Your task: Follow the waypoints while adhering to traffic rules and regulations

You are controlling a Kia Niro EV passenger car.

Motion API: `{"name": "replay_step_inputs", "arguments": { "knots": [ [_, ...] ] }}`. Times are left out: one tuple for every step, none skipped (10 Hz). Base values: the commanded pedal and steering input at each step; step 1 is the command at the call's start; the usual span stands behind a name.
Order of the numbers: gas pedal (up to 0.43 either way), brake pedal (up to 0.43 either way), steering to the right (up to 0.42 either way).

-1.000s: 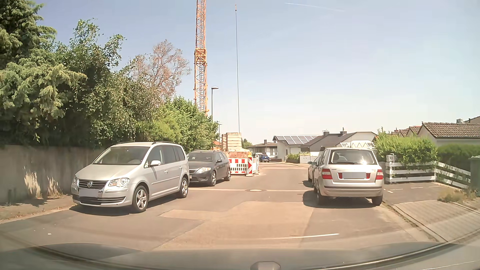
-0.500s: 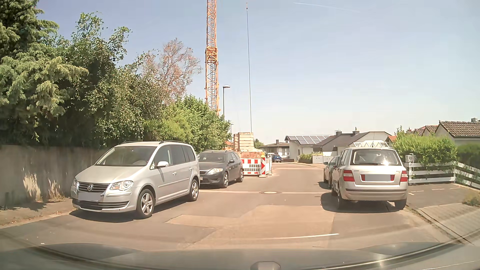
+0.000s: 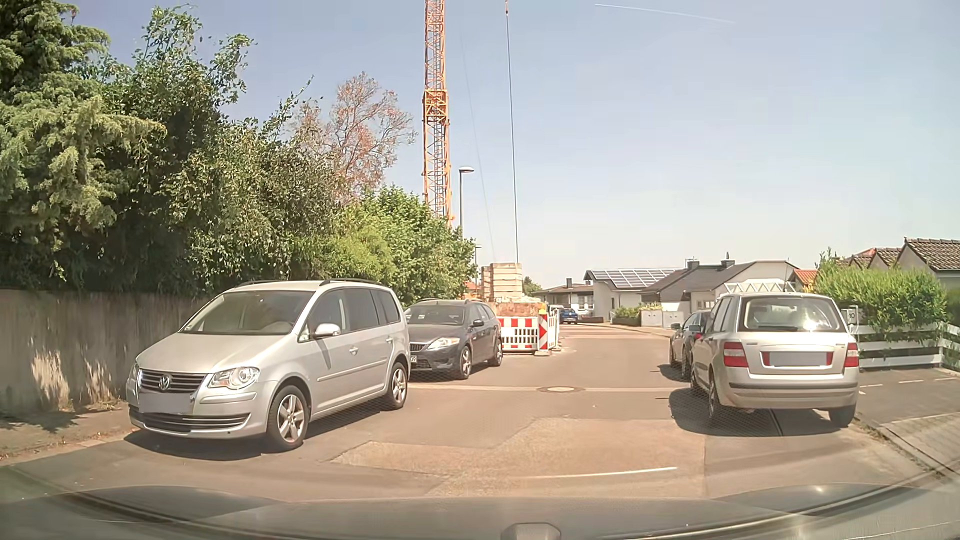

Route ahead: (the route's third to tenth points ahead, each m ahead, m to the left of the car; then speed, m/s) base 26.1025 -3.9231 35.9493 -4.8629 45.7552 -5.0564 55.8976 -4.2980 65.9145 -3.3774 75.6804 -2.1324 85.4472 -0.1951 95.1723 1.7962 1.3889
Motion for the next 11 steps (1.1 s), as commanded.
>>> {"name": "replay_step_inputs", "arguments": {
  "knots": [
    [0.000, 0.000, -0.048],
    [0.000, 0.000, -0.015],
    [0.000, 0.000, 0.016],
    [0.000, 0.000, 0.031],
    [0.000, 0.000, 0.050],
    [0.000, 0.000, 0.070],
    [0.000, 0.000, 0.081],
    [0.000, 0.000, 0.088],
    [0.000, 0.000, 0.091],
    [0.000, 0.000, 0.093],
    [0.000, 0.000, 0.094]
  ]
}}
